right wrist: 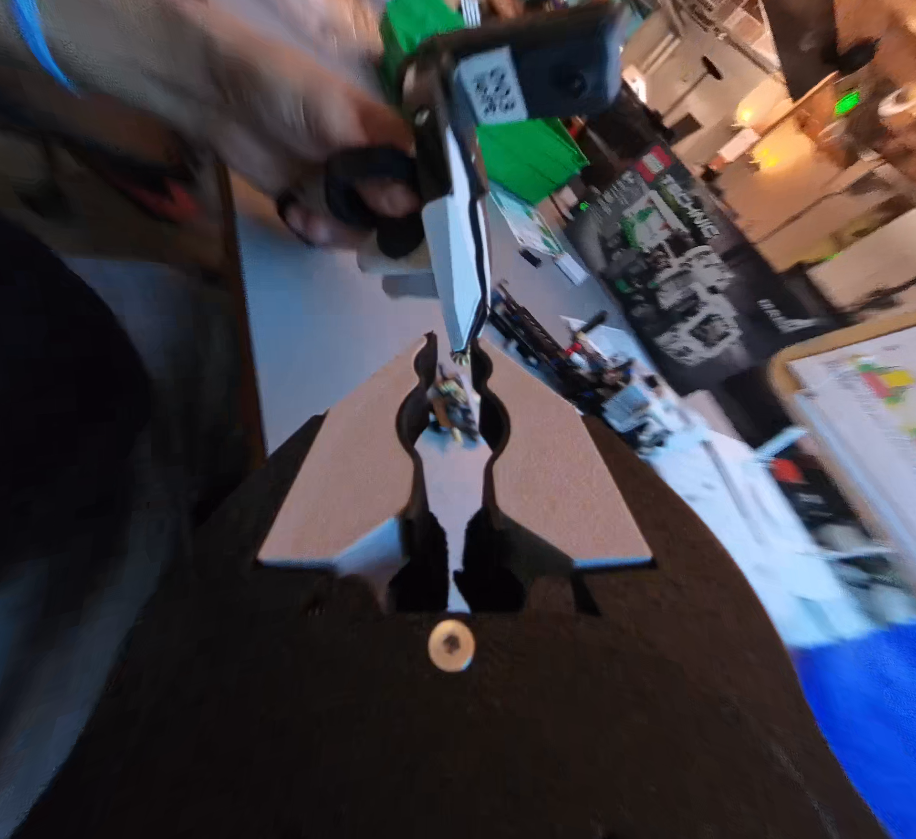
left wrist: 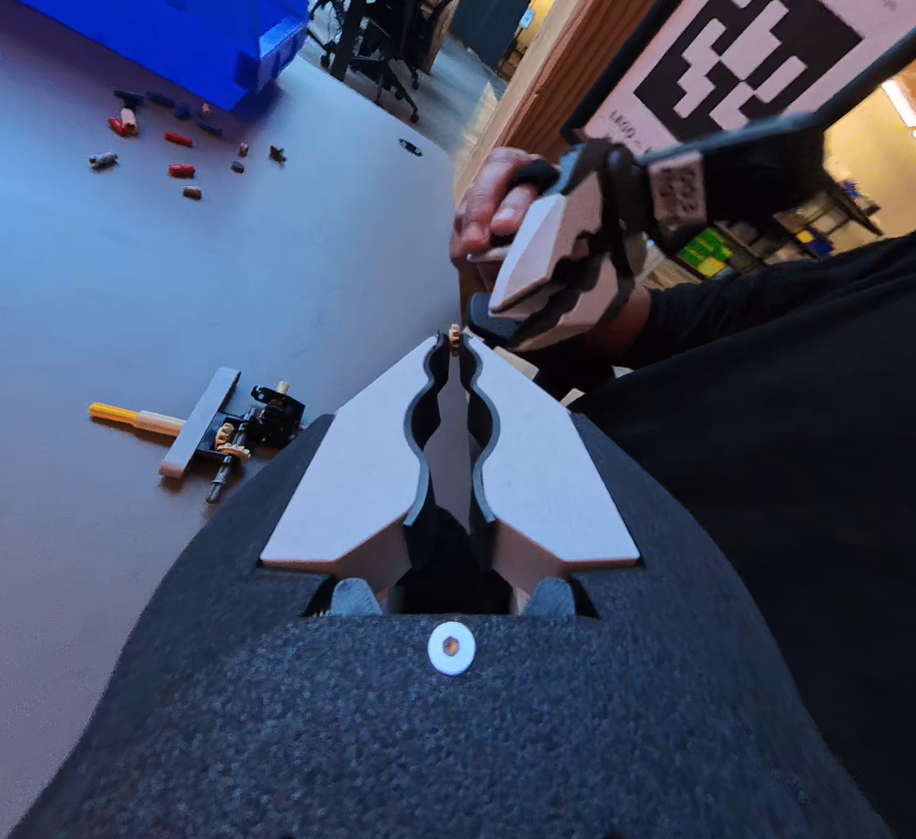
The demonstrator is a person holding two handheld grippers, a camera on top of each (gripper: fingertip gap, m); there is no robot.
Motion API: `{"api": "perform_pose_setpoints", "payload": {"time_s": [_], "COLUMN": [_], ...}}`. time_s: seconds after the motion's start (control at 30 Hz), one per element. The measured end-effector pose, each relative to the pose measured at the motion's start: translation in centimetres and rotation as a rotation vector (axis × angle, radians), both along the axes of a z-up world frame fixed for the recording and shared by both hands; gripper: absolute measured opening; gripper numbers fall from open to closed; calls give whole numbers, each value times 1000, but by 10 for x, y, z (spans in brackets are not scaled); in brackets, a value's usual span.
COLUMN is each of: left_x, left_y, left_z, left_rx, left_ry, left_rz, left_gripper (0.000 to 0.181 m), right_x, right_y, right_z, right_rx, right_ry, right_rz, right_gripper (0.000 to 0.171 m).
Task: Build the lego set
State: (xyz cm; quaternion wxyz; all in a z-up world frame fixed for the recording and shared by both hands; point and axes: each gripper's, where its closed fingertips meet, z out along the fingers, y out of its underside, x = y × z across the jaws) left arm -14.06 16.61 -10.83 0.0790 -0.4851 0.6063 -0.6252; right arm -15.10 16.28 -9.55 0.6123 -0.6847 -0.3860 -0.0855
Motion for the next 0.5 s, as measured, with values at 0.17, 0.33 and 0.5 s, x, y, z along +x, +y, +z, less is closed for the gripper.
{"api": "perform_pose_setpoints", "payload": {"time_s": [0.17, 0.33, 0.5], "left_x": [-20, -29, -29], "left_y": [-1, -8, -10], "left_z": [27, 32, 31], "left_rx": [-81, -88, -91], "left_ry": [-148, -195, -199], "left_rz": [-97, -155, -162], "left_gripper": [1, 1, 0], "right_x": [-9, -22, -23], "right_y": [-3, 1, 1], "right_z": [14, 24, 16], "right_rx": [-335, -370, -417], "right_ry": [593, 762, 780], "right_rz": [195, 298, 316], "right_gripper": [19, 9, 3]}}
